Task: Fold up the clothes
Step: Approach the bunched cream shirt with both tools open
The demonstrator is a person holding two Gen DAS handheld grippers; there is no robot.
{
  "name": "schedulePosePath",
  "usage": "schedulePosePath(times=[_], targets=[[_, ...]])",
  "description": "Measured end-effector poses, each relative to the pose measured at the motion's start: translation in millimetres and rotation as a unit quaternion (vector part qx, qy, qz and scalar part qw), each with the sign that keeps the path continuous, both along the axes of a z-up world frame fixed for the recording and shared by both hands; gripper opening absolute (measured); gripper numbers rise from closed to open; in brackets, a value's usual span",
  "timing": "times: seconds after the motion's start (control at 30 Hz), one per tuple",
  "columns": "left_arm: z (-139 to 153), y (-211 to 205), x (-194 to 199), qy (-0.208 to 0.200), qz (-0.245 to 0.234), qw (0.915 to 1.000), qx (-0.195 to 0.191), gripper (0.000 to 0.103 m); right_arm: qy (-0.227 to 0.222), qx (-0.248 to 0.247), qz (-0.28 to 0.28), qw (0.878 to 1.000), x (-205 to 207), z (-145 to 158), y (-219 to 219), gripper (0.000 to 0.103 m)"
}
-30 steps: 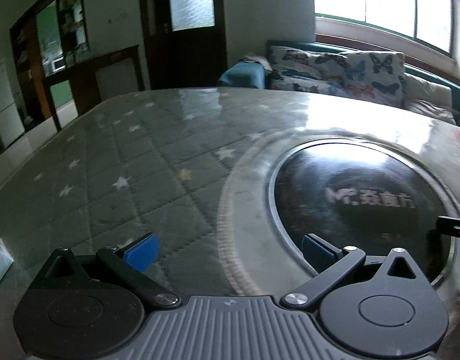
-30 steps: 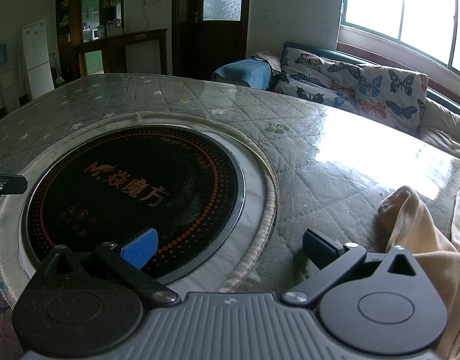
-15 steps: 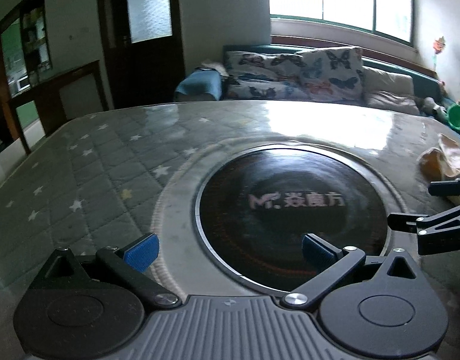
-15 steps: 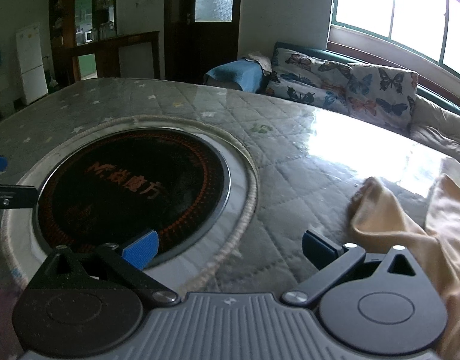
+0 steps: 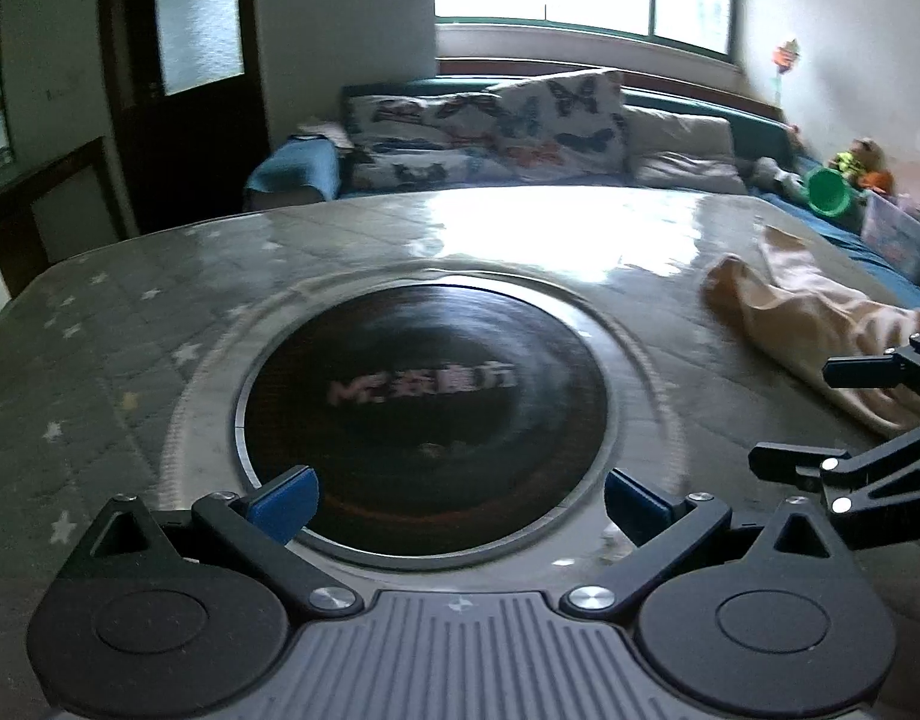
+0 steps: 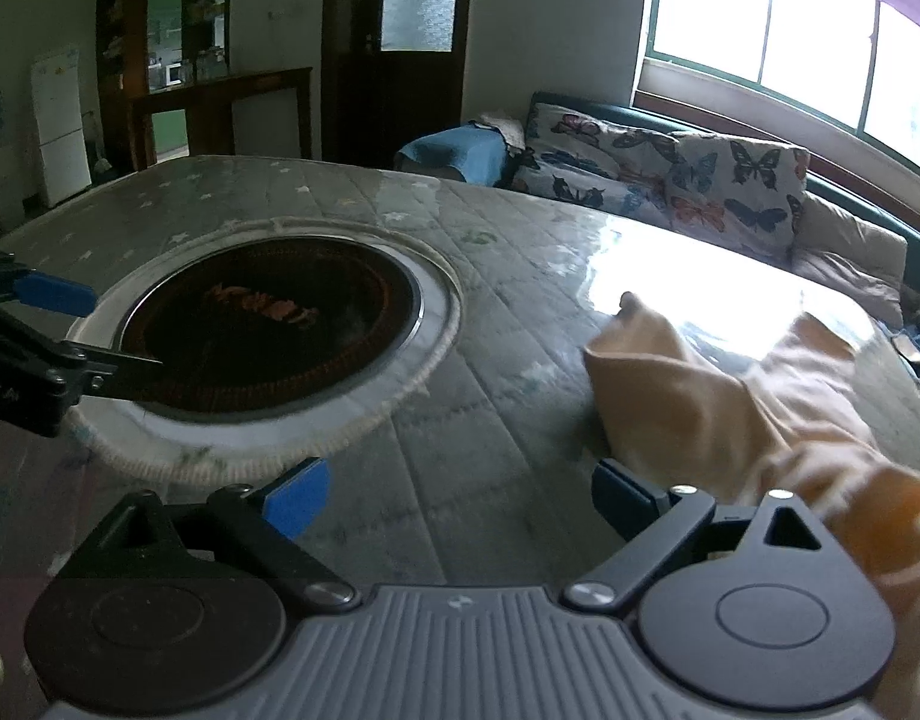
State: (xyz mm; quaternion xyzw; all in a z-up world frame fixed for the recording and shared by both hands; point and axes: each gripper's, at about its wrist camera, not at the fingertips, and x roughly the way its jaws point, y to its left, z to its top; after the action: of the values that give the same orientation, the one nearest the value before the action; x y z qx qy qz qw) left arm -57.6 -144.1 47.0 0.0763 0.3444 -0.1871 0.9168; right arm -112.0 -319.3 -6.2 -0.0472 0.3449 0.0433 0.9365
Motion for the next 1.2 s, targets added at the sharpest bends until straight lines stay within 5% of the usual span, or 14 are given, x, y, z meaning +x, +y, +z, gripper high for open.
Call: schedulePosePath(times=[0.57,1.2], targets=[[6,-59,-46,0.007,-0.122,0.9925,0.008,0.103,0.001,-0.002,-0.031,1.0,-83,9,-25,0.087],[10,-101,-77,0.029,-0.176,0.9838,0.013,0.103,0.004,-0.019,-0.089,0.996,-135,16,-47,0.086]])
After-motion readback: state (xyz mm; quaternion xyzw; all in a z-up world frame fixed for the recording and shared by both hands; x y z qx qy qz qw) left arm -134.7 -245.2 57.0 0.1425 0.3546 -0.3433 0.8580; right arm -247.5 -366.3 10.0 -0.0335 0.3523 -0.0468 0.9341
